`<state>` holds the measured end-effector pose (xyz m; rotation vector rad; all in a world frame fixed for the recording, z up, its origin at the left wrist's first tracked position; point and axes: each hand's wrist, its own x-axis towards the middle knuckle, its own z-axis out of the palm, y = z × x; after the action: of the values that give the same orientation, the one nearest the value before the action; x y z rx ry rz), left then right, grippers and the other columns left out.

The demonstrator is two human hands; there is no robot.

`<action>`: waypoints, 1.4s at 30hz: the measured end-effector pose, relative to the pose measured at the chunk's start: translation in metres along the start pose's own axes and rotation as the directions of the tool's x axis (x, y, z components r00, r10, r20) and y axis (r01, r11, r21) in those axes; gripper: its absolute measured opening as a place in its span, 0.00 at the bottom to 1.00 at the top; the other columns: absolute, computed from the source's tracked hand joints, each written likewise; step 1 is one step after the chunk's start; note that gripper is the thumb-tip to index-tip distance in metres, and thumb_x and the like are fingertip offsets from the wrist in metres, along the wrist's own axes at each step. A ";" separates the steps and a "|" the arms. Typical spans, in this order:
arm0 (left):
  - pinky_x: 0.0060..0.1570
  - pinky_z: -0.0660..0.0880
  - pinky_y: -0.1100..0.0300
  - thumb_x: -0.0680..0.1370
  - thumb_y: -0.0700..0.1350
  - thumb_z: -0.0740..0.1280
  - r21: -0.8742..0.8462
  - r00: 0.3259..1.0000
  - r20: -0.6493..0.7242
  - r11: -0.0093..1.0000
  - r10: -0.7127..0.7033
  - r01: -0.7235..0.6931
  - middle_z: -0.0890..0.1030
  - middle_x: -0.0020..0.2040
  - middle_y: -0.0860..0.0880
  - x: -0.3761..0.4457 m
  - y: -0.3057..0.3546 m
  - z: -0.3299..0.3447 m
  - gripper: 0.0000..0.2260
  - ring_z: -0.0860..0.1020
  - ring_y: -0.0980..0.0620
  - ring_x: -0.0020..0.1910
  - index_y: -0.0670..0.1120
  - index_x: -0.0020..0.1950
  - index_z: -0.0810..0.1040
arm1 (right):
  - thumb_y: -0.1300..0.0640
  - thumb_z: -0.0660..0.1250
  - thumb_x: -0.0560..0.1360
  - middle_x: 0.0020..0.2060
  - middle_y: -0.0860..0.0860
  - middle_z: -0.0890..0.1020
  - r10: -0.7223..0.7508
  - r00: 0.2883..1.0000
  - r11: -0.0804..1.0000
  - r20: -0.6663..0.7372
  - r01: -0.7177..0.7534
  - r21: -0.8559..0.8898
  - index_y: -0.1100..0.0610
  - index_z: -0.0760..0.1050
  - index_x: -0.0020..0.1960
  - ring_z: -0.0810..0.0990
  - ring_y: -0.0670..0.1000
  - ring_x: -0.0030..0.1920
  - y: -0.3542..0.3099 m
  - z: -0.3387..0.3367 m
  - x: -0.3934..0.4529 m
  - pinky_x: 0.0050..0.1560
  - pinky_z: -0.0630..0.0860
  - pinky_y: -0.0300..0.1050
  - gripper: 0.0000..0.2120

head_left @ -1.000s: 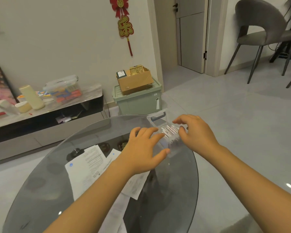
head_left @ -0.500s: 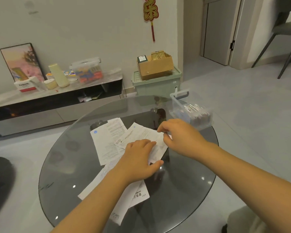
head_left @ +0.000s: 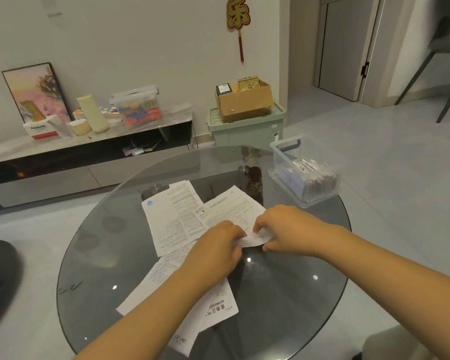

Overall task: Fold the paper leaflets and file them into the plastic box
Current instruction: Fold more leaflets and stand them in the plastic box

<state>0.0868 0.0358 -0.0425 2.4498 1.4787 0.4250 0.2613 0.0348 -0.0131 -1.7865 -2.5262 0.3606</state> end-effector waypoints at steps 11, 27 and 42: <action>0.57 0.71 0.65 0.76 0.57 0.58 -0.558 0.992 0.045 0.820 -0.121 0.126 0.82 0.49 0.58 -0.024 -0.022 -0.031 0.15 0.77 0.60 0.52 0.52 0.47 0.82 | 0.52 0.64 0.77 0.47 0.42 0.80 -0.066 0.995 0.938 -0.073 0.087 0.336 0.49 0.76 0.45 0.75 0.40 0.48 -0.008 -0.030 -0.013 0.52 0.72 0.38 0.04; 0.62 0.71 0.60 0.73 0.47 0.72 -0.258 0.989 -0.040 0.958 -0.142 0.127 0.64 0.62 0.61 -0.025 -0.026 -0.016 0.30 0.65 0.61 0.60 0.60 0.70 0.62 | 0.53 0.67 0.74 0.62 0.44 0.70 -0.058 0.996 0.989 -0.061 0.065 0.133 0.45 0.66 0.68 0.67 0.47 0.64 -0.011 -0.012 -0.001 0.62 0.69 0.45 0.24; 0.63 0.65 0.65 0.75 0.55 0.67 -0.014 0.980 0.155 0.992 0.123 -0.123 0.74 0.62 0.61 -0.028 -0.026 -0.023 0.16 0.68 0.63 0.61 0.55 0.62 0.77 | 0.43 0.66 0.73 0.61 0.43 0.73 -0.189 0.980 0.976 0.068 0.195 -0.097 0.45 0.70 0.64 0.70 0.48 0.61 -0.018 0.007 -0.021 0.57 0.72 0.44 0.21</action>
<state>0.0449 0.0238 -0.0334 2.5161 1.2680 0.2528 0.2509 0.0083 -0.0142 -1.5638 -2.7764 0.2839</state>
